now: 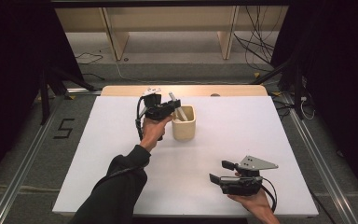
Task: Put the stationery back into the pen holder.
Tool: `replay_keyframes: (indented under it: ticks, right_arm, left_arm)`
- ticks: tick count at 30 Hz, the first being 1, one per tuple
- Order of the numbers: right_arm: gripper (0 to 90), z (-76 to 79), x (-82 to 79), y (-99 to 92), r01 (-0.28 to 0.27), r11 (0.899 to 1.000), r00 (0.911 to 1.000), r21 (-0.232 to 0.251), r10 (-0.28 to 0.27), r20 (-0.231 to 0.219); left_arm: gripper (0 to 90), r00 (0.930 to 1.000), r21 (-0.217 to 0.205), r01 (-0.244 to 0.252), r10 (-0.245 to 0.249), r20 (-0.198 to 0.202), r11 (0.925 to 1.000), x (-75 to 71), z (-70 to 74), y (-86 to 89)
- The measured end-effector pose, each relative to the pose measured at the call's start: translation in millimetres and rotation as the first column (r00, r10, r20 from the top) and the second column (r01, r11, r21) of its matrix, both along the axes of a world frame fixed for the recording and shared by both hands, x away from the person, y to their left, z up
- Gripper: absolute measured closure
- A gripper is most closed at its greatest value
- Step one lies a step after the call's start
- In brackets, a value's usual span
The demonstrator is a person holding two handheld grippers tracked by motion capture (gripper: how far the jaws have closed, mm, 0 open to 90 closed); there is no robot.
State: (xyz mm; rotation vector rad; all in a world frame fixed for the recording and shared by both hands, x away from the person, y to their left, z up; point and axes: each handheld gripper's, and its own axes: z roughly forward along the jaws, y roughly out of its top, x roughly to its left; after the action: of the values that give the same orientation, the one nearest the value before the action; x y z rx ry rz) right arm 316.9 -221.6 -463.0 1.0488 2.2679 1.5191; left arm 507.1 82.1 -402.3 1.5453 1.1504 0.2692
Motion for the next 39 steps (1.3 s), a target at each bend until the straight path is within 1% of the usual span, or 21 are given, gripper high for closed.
replay_keyframes:
  ticks: [2, 10, 12, 15, 17, 19, 22, 26, 30, 32, 35, 36, 37, 39]
  right_arm:
    - [26.6, 0.0, 0.0, 0.1, -0.001, 1.000, 1.0000, 0.000, 0.001, 0.000]
    - [26.6, 0.1, -0.1, 0.3, 0.000, 1.000, 1.0000, 0.000, 0.000, -0.004]
    - [26.6, 0.2, -0.1, 0.3, 0.000, 1.000, 1.0000, 0.000, 0.000, -0.003]
    - [26.6, 0.1, -0.1, 0.1, 0.000, 1.000, 1.0000, 0.001, 0.000, -0.002]
    - [26.6, 0.0, 0.0, 0.1, 0.000, 1.000, 1.0000, 0.001, 0.000, -0.002]
    - [26.6, 0.1, 0.0, 0.2, 0.000, 1.000, 1.0000, 0.001, 0.000, -0.002]
    - [26.6, 0.1, 0.0, 0.3, 0.001, 1.000, 1.0000, 0.000, -0.001, -0.004]
    - [26.6, 0.1, 0.0, 0.1, 0.001, 1.000, 1.0000, 0.001, -0.001, -0.003]
    - [26.6, 0.4, -0.3, 0.2, 0.003, 1.000, 1.0000, 0.002, -0.003, -0.001]
    - [26.6, 0.3, -0.1, 0.0, 0.003, 1.000, 1.0000, 0.002, -0.003, 0.000]
    - [26.6, 0.3, -0.2, 0.2, 0.004, 1.000, 1.0000, 0.002, -0.004, -0.003]
    - [26.6, 0.2, -0.2, 0.3, 0.003, 1.000, 1.0000, 0.001, -0.003, -0.003]
    - [26.6, 0.3, -0.1, 0.4, 0.003, 1.000, 1.0000, 0.000, -0.003, -0.003]
    - [26.6, 0.5, -0.4, 0.4, 0.005, 1.000, 1.0000, 0.002, -0.005, -0.001]
  left_arm:
    - [77.1, 0.9999, 0.007, 0.007, -0.007, -0.010, 0.9999, 0.1, -1.1, -0.3]
    - [76.8, 0.9995, 0.016, 0.025, -0.025, -0.021, 0.9996, -0.7, -0.9, 0.5]
    - [76.0, 0.9994, 0.017, 0.029, -0.029, -0.018, 0.9994, -1.0, -0.3, 1.0]
    - [64.3, 0.9989, 0.024, 0.038, -0.037, -0.029, 0.9990, -1.3, 1.4, 2.1]
    - [50.8, 0.9989, 0.030, 0.027, -0.026, -0.038, 0.9992, -1.6, 3.0, 3.0]
    - [41.0, 0.9987, 0.031, 0.021, -0.020, -0.048, 0.9993, -2.1, 5.4, 4.9]
    - [33.8, 0.9982, 0.037, 0.023, -0.021, -0.057, 0.9991, -3.4, 9.3, 7.9]
    - [29.3, 0.9976, 0.036, 0.026, -0.024, -0.065, 0.9990, -6.4, 14.1, 13.1]
    - [27.5, 0.9972, 0.040, 0.032, -0.029, -0.069, 0.9987, -10.3, 17.7, 19.1]
    - [26.8, 0.9973, 0.040, 0.037, -0.034, -0.066, 0.9985, -12.9, 18.9, 23.2]
    - [25.7, 0.9972, 0.048, 0.037, -0.033, -0.067, 0.9982, -15.4, 19.1, 28.1]
    - [25.5, 0.9964, 0.046, 0.045, -0.041, -0.074, 0.9980, -16.1, 18.6, 30.6]
    - [25.3, 0.9964, 0.041, 0.049, -0.046, -0.072, 0.9980, -17.1, 18.0, 32.3]
    - [25.0, 0.9961, 0.045, 0.056, -0.053, -0.070, 0.9974, -20.4, 17.4, 35.3]
